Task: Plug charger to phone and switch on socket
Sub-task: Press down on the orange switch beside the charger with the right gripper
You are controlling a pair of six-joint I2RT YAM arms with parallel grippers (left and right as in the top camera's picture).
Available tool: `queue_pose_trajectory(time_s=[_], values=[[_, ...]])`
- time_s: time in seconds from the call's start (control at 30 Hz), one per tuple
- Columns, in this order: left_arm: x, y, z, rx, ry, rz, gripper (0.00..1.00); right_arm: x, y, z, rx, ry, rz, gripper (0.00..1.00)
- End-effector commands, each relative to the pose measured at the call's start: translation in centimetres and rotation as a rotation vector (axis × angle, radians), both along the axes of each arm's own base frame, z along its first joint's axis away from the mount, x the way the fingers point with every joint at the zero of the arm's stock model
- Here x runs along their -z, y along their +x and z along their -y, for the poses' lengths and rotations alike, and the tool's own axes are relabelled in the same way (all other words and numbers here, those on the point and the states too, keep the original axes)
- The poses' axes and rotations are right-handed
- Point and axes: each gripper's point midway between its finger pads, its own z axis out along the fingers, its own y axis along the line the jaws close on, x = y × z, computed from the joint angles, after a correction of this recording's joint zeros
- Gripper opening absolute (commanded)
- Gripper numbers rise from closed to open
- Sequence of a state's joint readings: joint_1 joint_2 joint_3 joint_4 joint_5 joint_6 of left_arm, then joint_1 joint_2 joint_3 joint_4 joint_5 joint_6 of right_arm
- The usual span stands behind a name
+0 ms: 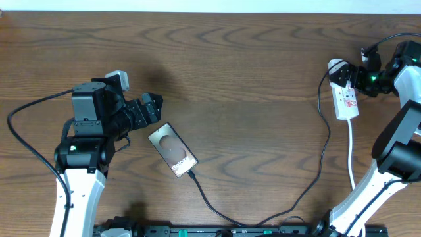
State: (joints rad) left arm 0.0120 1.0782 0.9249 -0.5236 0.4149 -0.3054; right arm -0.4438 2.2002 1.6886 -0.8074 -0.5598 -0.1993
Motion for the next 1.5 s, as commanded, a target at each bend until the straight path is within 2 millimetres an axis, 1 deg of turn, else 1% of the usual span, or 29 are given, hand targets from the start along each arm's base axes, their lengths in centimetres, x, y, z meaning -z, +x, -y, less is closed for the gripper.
queue_pose_trajectory(time_s=[0.0, 0.33, 0.73, 1.13, 1.47], values=[[-0.5, 0.2, -0.2, 0.004, 0.020, 0.020, 0.92, 0.1, 0.0, 0.1, 0.005, 0.006, -0.011, 0.99], [-0.5, 0.2, -0.2, 0.004, 0.020, 0.020, 0.92, -0.2, -0.4, -1.0, -0.001, 0.066, -0.025, 0.99], [-0.5, 0.2, -0.2, 0.004, 0.020, 0.020, 0.92, -0.8, 0.0, -2.0, -0.022, 0.113, 0.006, 0.99], [-0.4, 0.2, -0.2, 0.004, 0.020, 0.019, 0.92, -0.7, 0.2, -3.6, -0.027, 0.130, -0.018, 0.99], [-0.4, 0.2, -0.2, 0.004, 0.020, 0.019, 0.92, -0.4, -0.5, -4.4, -0.031, 0.166, -0.044, 0.99]])
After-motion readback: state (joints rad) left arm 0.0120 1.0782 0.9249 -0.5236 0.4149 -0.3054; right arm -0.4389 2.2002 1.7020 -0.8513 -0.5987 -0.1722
